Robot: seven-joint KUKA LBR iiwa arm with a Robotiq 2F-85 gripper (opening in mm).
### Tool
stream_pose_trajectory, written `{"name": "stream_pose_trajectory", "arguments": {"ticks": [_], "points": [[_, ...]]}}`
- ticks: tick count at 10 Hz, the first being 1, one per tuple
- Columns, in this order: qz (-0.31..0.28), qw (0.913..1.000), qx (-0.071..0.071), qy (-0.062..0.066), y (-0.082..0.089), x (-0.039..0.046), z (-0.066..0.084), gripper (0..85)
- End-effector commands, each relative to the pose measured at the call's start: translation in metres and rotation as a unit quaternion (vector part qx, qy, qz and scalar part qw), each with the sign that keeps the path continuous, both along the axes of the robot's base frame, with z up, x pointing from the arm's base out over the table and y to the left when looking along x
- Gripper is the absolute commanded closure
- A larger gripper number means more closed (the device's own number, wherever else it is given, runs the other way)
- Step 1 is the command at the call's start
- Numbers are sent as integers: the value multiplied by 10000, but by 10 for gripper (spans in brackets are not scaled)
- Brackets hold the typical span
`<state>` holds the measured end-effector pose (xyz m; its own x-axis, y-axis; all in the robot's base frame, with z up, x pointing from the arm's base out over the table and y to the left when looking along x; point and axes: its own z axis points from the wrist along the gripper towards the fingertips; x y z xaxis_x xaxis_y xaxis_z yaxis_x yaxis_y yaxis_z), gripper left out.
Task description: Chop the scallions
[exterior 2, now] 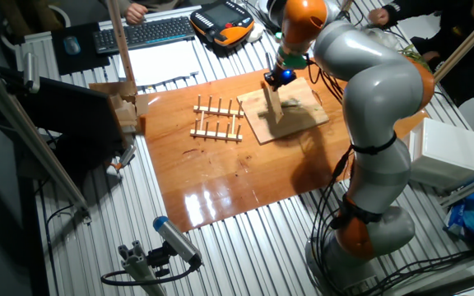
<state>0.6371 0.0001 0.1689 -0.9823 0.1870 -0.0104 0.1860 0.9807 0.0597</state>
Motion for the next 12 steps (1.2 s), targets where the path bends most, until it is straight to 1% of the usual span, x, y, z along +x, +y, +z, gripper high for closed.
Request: {"name": "stream_pose_trajectory", "arguments": {"ticks": [1,3,4,5,6,7,8,9,10,11,12], "points": [[3,10000,0,-2,-26,-13,-9,850],[-48,10000,55,40,-14,-11,-27,850],[-55,9999,78,40,-5,8,-53,850],[45,9999,153,41,-12,23,-84,850],[156,9995,267,70,6,51,-119,850],[223,9994,271,-43,35,86,-165,850],[222,9995,130,-179,26,100,-170,850],[190,9995,146,-192,0,91,-154,850],[109,9995,149,-248,-21,78,-130,850],[-57,9997,156,-205,-32,65,-84,850],[-109,9997,128,-179,-54,40,-53,850]]}}
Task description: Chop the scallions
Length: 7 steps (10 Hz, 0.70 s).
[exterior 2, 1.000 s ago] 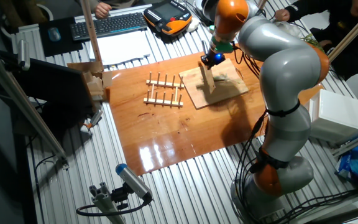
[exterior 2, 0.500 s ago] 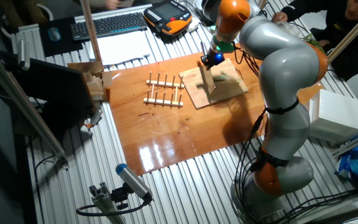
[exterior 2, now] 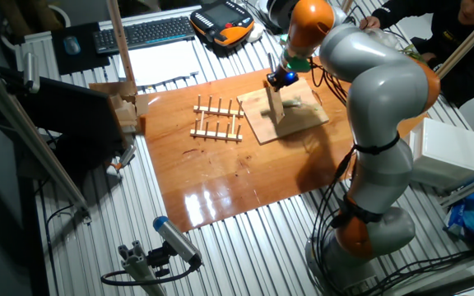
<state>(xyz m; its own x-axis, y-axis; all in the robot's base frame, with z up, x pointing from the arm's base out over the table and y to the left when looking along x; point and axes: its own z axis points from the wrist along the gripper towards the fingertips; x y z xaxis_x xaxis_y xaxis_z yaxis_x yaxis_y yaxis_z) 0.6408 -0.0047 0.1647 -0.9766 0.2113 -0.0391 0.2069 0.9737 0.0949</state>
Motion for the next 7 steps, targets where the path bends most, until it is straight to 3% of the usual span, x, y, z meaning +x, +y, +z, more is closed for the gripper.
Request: {"name": "stream_pose_trajectory", "arguments": {"ticks": [1,3,4,5,6,7], "points": [[-101,9999,35,23,-7,-30,47,850],[47,9999,-127,64,-11,-206,242,850],[122,9988,-462,-92,-37,-329,312,850],[132,9989,-403,-216,-130,-480,388,850],[98,9988,-394,-283,-159,-561,424,850],[-51,9976,-602,-332,-163,-615,465,850]]}}
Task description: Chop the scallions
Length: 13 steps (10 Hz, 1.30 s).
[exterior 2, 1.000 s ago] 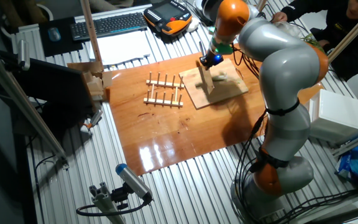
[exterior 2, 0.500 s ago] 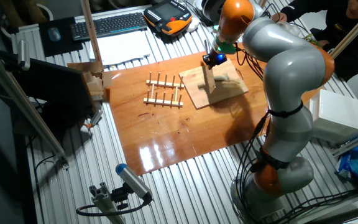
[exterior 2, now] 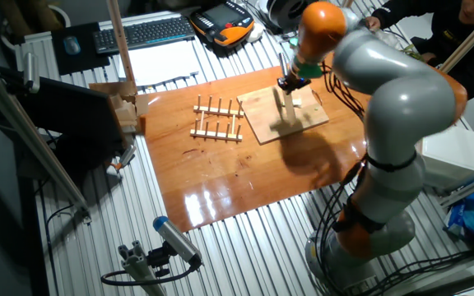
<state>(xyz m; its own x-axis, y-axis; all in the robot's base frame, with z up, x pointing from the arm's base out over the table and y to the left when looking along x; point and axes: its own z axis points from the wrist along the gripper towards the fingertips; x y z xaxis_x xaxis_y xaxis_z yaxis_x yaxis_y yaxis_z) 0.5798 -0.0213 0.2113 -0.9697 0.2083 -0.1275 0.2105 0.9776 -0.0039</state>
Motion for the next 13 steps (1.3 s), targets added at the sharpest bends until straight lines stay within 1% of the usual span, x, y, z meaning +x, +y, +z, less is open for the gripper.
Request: {"name": "stream_pose_trajectory", "arguments": {"ticks": [1,2,3,4,5,6,7,8,9,10,11,12,13], "points": [[-178,9998,-21,-2,-2,-13,19,850],[-235,9996,-86,86,0,0,10,850],[-272,9993,-185,182,21,2,11,850],[-319,9987,-261,292,84,48,32,850],[-456,9973,-364,440,210,125,92,850],[-610,9960,-360,551,397,218,161,850],[-793,9951,-225,547,565,294,214,850],[-887,9944,-357,459,695,355,239,850],[-931,9943,-149,490,718,371,226,850],[-927,9938,-106,603,694,366,217,850],[-932,9935,-155,636,681,373,204,850],[-870,9940,-129,658,650,375,186,850],[-799,9948,-138,623,607,367,169,850]]}}
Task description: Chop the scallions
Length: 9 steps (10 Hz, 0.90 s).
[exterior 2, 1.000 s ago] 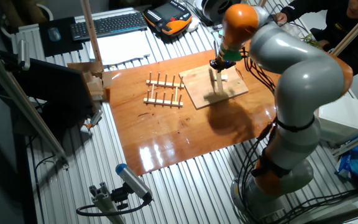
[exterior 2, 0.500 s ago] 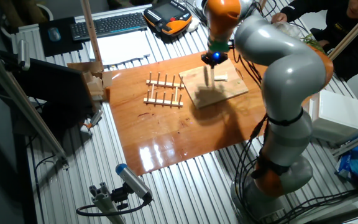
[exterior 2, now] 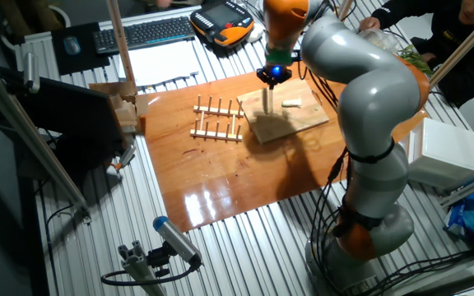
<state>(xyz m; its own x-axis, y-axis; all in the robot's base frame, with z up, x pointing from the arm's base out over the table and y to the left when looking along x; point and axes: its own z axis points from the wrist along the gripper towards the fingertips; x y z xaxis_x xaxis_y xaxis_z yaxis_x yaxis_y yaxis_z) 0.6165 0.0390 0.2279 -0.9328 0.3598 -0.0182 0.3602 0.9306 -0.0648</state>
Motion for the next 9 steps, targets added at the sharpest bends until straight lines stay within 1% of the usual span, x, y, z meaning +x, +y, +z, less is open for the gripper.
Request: {"name": "stream_pose_trajectory", "arguments": {"ticks": [1,2,3,6,7,8,9], "points": [[19,9999,113,-118,-49,-10,-20,850],[12,9999,59,-134,-66,8,-44,850],[20,9999,67,-133,-79,27,-68,850],[33,9998,143,-110,-71,59,-94,850],[49,9998,159,-116,-68,58,-92,850],[78,9998,159,-92,-68,45,-81,850],[99,9997,205,-60,-68,45,-87,850]]}}
